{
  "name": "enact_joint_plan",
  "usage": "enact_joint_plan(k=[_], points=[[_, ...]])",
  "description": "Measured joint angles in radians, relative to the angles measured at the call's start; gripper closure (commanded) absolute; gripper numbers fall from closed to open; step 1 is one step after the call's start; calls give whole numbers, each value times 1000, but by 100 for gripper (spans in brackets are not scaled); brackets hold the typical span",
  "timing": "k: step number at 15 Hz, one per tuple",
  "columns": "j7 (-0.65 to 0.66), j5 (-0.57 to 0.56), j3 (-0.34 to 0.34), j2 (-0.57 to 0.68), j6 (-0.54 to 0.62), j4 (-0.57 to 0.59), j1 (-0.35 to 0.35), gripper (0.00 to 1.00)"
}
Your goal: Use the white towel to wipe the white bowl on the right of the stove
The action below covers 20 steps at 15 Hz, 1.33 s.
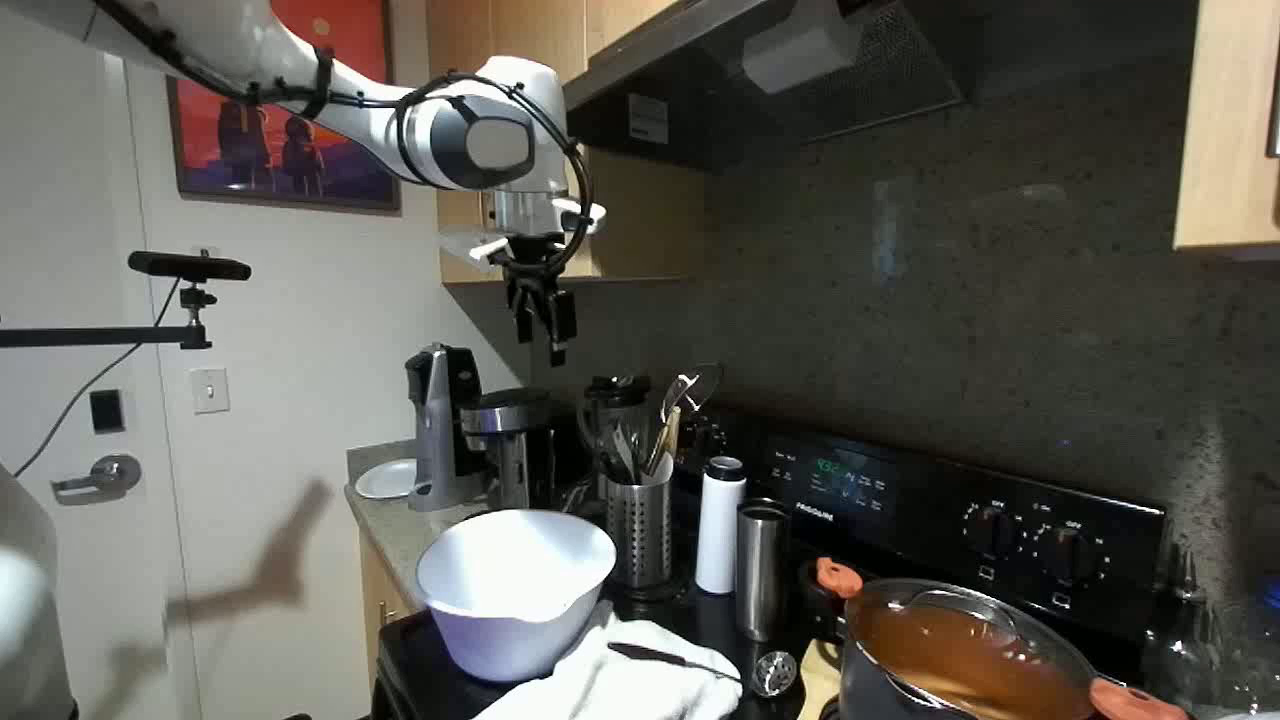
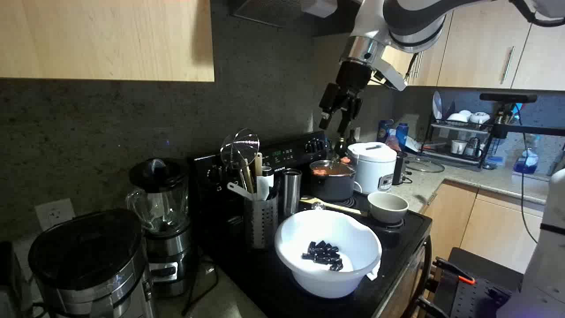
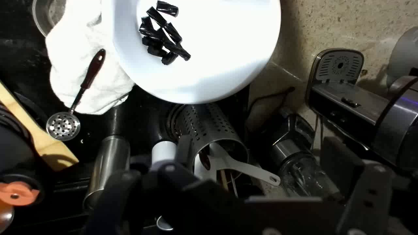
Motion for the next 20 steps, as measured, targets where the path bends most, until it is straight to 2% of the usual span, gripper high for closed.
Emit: enact_joint_plan(k=[6,13,20], points=[[-7,-10,-10,7,0,0,-11,0],[-4,-130,-102,114,-8,-15,-137,0],[24,-141,-160,199,-104,-125,-205,0]])
